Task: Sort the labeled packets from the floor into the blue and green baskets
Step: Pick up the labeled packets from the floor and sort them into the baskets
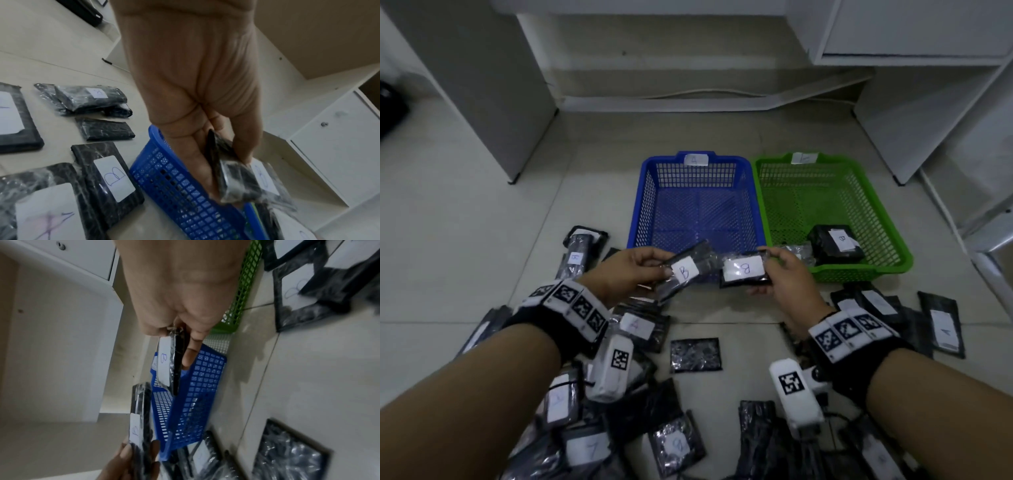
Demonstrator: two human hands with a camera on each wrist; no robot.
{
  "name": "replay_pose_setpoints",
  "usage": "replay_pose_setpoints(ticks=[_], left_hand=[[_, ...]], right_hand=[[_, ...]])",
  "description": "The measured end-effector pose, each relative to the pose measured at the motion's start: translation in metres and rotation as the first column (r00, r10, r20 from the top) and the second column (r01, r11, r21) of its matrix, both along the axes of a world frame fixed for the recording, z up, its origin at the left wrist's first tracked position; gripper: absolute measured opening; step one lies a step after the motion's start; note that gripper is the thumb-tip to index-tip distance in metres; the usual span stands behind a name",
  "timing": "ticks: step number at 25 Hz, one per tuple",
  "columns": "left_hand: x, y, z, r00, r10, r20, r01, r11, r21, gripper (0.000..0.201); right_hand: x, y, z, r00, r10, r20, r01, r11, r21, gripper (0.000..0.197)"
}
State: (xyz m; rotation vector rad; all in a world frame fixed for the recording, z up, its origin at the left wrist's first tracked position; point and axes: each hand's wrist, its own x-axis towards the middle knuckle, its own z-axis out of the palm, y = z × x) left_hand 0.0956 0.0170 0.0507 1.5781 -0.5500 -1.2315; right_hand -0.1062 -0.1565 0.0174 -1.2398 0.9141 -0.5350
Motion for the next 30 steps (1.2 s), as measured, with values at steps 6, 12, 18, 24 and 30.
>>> replay_pose_setpoints(ticks=[6, 12, 18, 24, 30], left_hand=[[-0.001, -0.003, 0.003, 0.995, 0.101, -0.003, -0.101, 0.992, -0.074, 0.031], [-0.013, -0.021, 0.001, 0.974, 0.220, -0.059, -0.226, 0.966, -0.122, 0.029], [-0.048, -0.099, -0.003, 0.936, 0.322, -0.140, -0.345, 0.918, -0.196, 0.030], [-0.095, -0.186, -0.042, 0.919, 0.375, 0.125, -0.359, 0.924, -0.132, 0.017], [-0.114, -0.206, -0.043, 0.692, -0.104, 0.715, 0.045, 0.994, 0.101, 0.044]], right_hand=[[0.032, 0.006, 0.007, 0.990, -0.097, 0.103, 0.087, 0.991, 0.101, 0.015], [0.035, -0.012, 0.005, 0.977, -0.197, 0.078, 0.185, 0.972, 0.143, 0.020], [-0.004, -0.095, 0.019, 0.879, -0.477, 0.001, 0.476, 0.878, 0.058, 0.010], [-0.059, -0.137, 0.004, 0.861, -0.425, -0.279, 0.389, 0.904, -0.175, 0.014], [-0.078, -0.139, 0.014, 0.791, -0.227, -0.568, -0.052, 0.900, -0.432, 0.035]])
